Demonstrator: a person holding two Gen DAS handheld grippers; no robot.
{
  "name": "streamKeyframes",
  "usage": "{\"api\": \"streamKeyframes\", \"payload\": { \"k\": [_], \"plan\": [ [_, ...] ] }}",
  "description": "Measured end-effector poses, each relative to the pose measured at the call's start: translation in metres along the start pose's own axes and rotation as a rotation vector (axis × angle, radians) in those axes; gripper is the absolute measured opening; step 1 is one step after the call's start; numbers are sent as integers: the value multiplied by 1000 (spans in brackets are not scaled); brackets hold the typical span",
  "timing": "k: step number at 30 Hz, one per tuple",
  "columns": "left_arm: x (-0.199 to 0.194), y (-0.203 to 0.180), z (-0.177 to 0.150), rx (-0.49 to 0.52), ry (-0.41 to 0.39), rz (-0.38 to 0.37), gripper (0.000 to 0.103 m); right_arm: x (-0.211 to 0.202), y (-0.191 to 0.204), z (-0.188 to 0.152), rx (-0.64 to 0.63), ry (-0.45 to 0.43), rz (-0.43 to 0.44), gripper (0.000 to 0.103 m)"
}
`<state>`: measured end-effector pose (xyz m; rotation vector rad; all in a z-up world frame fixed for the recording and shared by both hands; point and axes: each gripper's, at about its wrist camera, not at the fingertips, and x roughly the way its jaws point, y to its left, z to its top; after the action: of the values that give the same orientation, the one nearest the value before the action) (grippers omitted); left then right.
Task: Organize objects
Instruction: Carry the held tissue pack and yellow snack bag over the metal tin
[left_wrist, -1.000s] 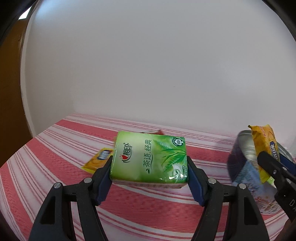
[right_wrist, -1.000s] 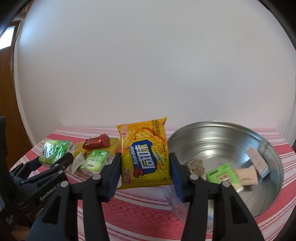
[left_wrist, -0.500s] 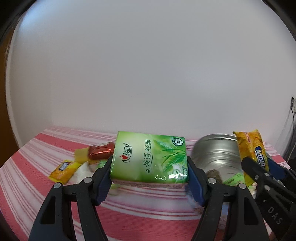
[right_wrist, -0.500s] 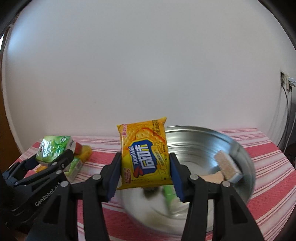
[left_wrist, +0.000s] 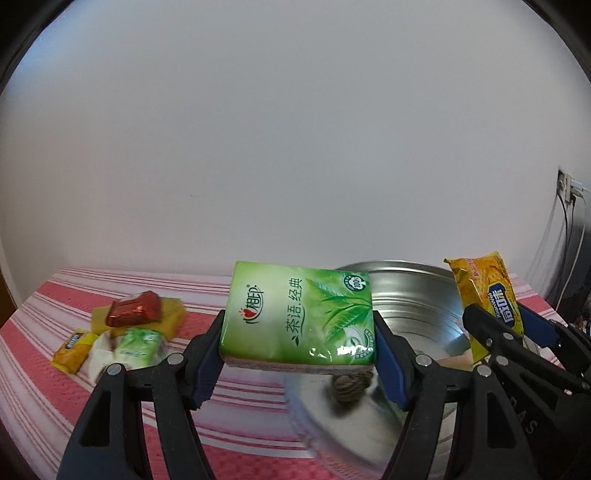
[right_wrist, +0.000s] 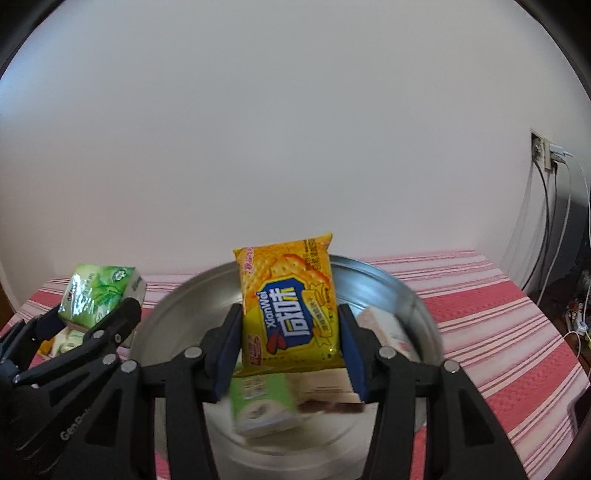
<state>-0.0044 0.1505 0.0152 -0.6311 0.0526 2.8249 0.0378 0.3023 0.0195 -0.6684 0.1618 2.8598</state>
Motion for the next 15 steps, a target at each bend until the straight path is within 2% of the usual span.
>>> {"api": "streamKeyframes", "payload": {
  "k": [15],
  "plan": [
    [33,-43,-2,61,66,-17,73,12,-30,1,-1,47,-80,50]
  ]
}}
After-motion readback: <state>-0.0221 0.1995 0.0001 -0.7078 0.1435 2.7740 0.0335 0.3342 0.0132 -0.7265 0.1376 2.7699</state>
